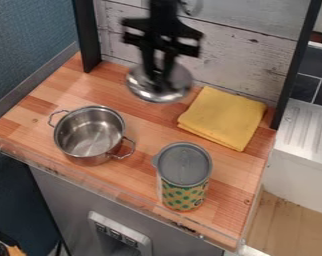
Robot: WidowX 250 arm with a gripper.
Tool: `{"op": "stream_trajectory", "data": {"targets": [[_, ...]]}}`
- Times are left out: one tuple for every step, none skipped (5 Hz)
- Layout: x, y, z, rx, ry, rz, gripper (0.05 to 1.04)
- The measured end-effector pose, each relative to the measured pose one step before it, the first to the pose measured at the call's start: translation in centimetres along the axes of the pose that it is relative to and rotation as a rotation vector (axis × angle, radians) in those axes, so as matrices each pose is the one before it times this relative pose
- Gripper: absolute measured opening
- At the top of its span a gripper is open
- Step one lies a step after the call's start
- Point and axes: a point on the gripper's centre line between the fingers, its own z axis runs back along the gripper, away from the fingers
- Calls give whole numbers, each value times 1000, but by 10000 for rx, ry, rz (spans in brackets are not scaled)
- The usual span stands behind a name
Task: Put the lid above the yellow cloth
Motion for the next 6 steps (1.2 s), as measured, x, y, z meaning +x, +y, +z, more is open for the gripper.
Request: {"op": "stream_trajectory", "data": {"targets": [[2218,-4264,-2167,-265,266,-724,282],[1584,-3235,-1415,-306,-86,-644,282],[595,-954,-985,5,69,-185,282],[-292,-322,-413,202,-45,21,327],[-1051,464,-943,289,281,192,618],[-122,-9,2125,112,-222,85,912]]}}
